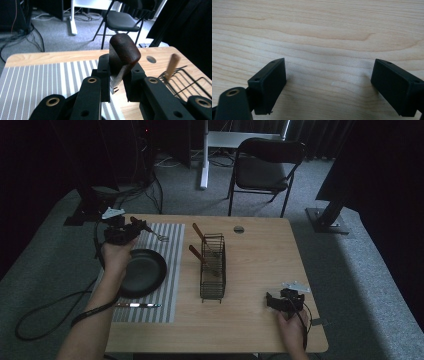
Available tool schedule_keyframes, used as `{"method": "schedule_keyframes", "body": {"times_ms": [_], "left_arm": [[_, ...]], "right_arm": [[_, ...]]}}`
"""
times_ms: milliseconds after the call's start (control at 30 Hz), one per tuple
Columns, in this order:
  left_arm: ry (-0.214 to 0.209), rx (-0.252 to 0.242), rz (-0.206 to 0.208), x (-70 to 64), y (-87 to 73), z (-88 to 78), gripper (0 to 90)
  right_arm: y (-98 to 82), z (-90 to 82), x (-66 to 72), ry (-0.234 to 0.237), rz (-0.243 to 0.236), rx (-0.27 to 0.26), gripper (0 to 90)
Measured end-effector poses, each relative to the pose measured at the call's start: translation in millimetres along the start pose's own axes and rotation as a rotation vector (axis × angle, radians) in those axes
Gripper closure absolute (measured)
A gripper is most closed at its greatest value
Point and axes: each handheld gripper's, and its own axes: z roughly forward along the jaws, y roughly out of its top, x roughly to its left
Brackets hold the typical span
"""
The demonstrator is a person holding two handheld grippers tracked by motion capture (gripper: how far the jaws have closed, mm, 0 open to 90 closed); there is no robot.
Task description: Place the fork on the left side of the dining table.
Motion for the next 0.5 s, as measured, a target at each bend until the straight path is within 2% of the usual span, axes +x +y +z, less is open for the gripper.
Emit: {"method": "schedule_keyframes", "body": {"times_ms": [67, 167, 233, 267, 300, 500], "left_arm": [[0.006, 0.004, -0.005, 8.2, -2.9, 4.2, 77.2], [-0.014, -0.009, -0.012, 20.0, -7.4, 11.4, 77.1], [-0.006, 0.006, -0.023, 30.3, -12.2, 19.9, 77.1], [-0.006, 0.006, -0.023, 30.3, -12.2, 19.9, 77.1], [0.012, 0.024, -0.029, 35.6, -16.6, 25.8, 77.1], [0.017, 0.042, -0.05, 44.9, -29.9, 39.4, 77.1]], "right_arm": [[0.0, 0.0, 0.0, 0.0, 0.0, 0.0, 12.4], [0.0, 0.0, 0.0, 0.0, 0.0, 0.0, 12.4], [0.0, 0.0, 0.0, 0.0, 0.0, 0.0, 12.4], [0.0, 0.0, 0.0, 0.0, 0.0, 0.0, 12.4], [0.0, 0.0, -0.1, 0.0, -0.001, 0.0, 12.4], [0.0, 0.0, -0.1, 0.0, -0.001, 0.0, 12.4]]}}
